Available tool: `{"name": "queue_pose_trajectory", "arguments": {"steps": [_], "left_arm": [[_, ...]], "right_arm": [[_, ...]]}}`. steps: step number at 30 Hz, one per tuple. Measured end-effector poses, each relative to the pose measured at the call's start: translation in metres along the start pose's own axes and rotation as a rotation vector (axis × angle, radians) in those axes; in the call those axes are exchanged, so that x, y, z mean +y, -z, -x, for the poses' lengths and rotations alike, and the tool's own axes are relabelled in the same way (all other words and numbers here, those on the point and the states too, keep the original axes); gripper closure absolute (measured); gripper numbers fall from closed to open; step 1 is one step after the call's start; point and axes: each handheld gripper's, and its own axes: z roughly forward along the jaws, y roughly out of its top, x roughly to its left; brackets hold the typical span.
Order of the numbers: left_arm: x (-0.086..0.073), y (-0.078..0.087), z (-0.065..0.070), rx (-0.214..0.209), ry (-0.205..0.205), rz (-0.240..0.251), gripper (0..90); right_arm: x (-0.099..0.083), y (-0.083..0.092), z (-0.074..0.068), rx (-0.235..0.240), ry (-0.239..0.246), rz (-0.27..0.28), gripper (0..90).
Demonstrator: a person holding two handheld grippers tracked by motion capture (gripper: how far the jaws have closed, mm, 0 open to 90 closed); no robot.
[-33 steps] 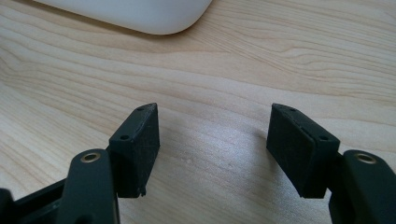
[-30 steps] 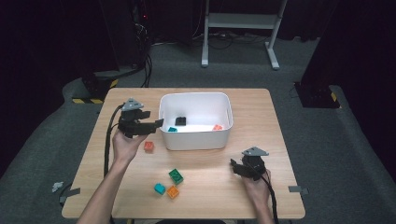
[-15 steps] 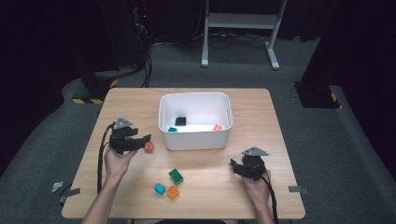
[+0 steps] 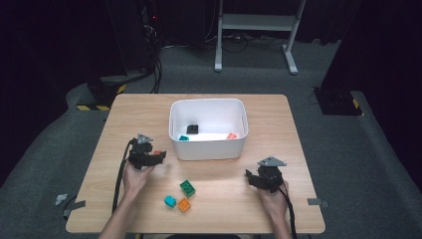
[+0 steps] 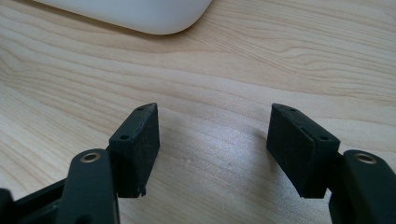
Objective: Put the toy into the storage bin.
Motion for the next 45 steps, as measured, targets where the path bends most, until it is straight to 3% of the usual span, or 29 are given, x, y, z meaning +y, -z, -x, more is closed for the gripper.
{"name": "queue_pose_trajectory", "arguments": {"steps": [9,20,34,39,45], "left_arm": [[-0.003,-0.015,-0.001,0.026,0.030,-0.018,42.5],[-0.006,-0.019,-0.002,0.022,0.044,-0.009,57.1],[-0.008,-0.011,-0.004,0.018,0.038,0.010,58.6],[-0.005,-0.004,-0.001,0.005,0.004,0.005,58.7],[-0.001,0.005,0.000,-0.022,0.002,0.018,58.8]], "right_arm": [[0.000,0.000,0.000,-0.001,0.001,0.000,34.3],[0.000,0.000,0.000,-0.001,0.001,0.000,34.3],[0.000,0.000,0.000,-0.001,0.001,0.000,34.3],[0.000,0.000,0.000,-0.002,0.001,0.000,34.3],[0.000,0.000,0.000,-0.001,0.001,0.000,34.2]]}}
